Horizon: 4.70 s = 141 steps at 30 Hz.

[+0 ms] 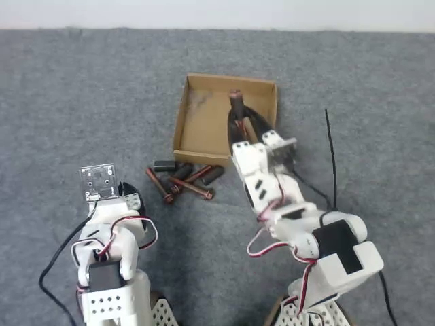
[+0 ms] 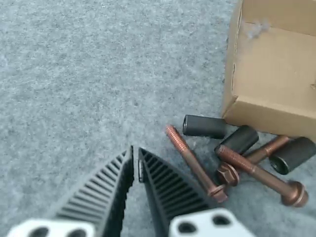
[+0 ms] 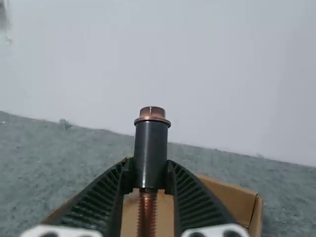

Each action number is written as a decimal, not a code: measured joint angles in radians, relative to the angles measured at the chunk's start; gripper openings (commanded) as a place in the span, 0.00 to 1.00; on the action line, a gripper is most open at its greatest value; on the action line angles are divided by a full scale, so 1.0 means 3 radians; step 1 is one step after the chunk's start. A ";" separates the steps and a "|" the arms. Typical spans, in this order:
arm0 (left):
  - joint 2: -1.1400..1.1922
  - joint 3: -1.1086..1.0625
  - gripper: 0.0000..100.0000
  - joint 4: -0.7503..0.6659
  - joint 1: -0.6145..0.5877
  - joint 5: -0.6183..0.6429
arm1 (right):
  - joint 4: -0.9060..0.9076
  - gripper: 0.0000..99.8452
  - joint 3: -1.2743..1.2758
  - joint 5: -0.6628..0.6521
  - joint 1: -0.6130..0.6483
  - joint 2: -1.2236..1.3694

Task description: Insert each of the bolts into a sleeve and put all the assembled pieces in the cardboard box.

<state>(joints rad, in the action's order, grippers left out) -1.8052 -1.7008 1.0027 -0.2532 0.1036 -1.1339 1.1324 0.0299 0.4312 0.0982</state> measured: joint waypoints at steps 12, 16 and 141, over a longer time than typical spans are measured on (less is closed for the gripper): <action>0.0000 0.0000 0.01 0.0000 0.0000 0.0000 | 0.2746 0.01 -0.1396 0.0000 0.0000 0.0005; 0.0000 0.0000 0.01 0.0000 0.0000 0.0000 | 0.3549 0.01 -0.1790 0.0000 0.0000 0.0066; 0.0000 0.0000 0.01 0.0000 0.0000 -0.0005 | 0.5554 0.02 -0.0972 -0.0967 0.0639 -0.1519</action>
<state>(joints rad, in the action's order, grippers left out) -1.8052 -1.7008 1.0027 -0.2532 0.1020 0.5324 0.8408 -0.2601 0.6229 -0.3575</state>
